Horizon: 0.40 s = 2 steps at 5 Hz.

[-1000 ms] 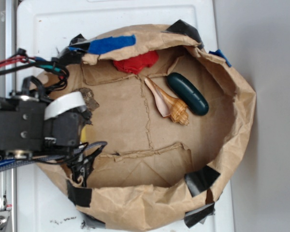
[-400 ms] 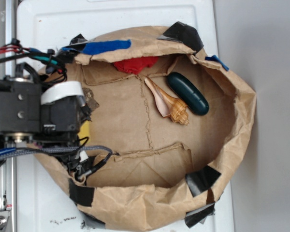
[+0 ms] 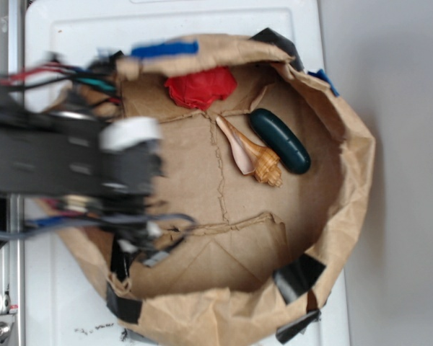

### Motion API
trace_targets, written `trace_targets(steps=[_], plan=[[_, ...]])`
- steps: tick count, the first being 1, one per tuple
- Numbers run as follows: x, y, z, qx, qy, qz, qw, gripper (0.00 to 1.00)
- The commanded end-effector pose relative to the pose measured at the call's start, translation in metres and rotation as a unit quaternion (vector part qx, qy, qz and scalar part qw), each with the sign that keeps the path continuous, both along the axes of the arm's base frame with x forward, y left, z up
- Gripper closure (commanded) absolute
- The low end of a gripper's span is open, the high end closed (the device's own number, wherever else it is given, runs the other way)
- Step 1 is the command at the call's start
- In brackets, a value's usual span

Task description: Grab the green sponge.

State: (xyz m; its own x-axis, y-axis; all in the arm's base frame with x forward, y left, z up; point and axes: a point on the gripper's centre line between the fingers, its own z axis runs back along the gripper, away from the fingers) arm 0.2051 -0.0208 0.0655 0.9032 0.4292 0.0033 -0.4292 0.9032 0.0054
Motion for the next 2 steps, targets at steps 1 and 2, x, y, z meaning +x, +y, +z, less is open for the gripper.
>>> trace_targets(steps=[1, 2], plan=[[0.0202, -0.0117, 0.0117, -0.01, -0.026, -0.02, 0.999, 0.0], [0.0237, -0.0126, 0.0093, -0.013, -0.023, -0.026, 0.999, 0.0]])
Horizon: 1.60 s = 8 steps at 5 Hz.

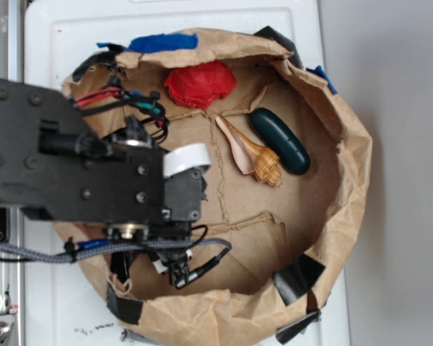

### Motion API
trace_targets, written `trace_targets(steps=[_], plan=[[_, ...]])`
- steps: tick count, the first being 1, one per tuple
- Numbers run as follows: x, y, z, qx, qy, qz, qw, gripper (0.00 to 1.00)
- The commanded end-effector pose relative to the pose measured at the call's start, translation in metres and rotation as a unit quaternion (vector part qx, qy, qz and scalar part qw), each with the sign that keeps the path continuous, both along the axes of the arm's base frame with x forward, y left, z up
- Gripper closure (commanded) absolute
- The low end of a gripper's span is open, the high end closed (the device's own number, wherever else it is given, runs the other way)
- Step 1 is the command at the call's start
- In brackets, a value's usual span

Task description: Grab the green sponge.

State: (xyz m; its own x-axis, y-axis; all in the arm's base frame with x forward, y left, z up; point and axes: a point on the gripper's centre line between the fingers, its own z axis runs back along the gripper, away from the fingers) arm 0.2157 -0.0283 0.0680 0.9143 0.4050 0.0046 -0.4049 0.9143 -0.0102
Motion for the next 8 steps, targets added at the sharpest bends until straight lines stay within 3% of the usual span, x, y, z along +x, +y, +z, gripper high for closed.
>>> trace_targets(steps=[1, 5, 8], plan=[[0.015, -0.003, 0.009, -0.019, -0.012, -0.025, 0.999, 0.0], [0.014, 0.001, 0.002, -0.005, -0.016, -0.047, 0.999, 0.0], [0.001, 0.011, 0.001, 0.027, 0.02, -0.072, 0.997, 0.0]])
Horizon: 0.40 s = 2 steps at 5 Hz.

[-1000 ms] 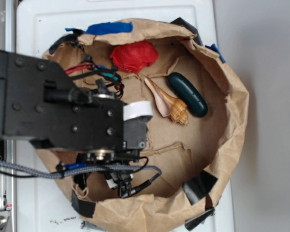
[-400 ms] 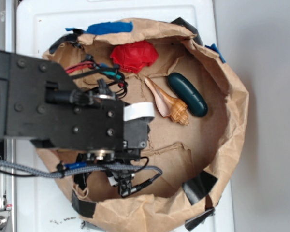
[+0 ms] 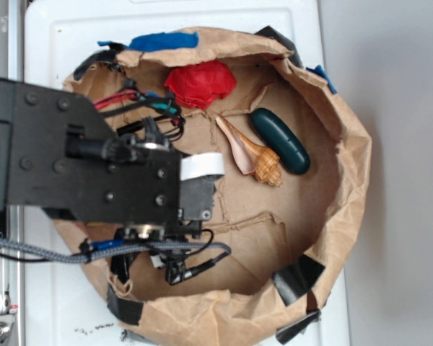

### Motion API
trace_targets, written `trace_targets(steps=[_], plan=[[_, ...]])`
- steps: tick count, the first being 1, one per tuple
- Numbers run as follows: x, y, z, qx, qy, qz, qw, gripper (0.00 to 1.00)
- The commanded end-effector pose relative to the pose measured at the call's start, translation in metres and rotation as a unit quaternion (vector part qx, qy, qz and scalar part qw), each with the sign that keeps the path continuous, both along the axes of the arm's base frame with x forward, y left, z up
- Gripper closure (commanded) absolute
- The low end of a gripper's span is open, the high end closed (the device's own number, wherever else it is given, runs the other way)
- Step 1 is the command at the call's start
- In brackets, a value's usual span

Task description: Grab the green sponge.

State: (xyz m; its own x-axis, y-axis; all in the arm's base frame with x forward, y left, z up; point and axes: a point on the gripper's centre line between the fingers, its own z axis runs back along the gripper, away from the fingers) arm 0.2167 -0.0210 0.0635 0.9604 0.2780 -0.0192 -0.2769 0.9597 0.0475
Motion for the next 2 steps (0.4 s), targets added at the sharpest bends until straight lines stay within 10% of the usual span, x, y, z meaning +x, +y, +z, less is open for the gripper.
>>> trace_targets(steps=[1, 2], plan=[[-0.003, 0.002, 0.009, 0.001, 0.009, -0.014, 1.0, 0.0], [-0.015, 0.003, 0.016, -0.006, 0.014, -0.027, 1.0, 0.0]])
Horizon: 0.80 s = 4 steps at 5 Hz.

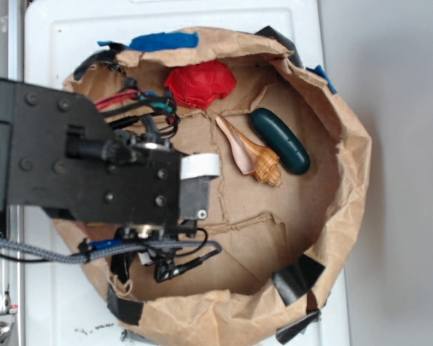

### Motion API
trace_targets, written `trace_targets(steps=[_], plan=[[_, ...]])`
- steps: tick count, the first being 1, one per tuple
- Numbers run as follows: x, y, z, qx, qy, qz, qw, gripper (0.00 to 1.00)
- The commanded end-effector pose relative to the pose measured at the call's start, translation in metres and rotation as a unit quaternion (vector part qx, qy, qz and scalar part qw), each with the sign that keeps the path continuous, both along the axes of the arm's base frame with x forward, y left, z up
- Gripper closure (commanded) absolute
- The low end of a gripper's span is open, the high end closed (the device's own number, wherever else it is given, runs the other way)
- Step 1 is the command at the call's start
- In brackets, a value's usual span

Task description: Grab the green sponge.

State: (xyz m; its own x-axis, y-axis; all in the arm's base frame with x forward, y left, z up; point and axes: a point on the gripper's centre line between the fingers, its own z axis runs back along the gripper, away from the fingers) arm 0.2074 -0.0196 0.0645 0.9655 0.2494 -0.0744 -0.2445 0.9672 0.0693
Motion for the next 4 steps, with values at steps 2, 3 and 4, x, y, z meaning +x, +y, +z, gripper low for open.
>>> trace_targets(steps=[2, 3, 4], plan=[[-0.0191, 0.0095, 0.0176, -0.016, -0.015, -0.026, 0.999, 0.0], [-0.0204, 0.0094, 0.0157, -0.015, -0.015, -0.029, 0.999, 0.0], [-0.0234, 0.01, 0.0139, -0.014, -0.02, -0.029, 0.999, 0.0]])
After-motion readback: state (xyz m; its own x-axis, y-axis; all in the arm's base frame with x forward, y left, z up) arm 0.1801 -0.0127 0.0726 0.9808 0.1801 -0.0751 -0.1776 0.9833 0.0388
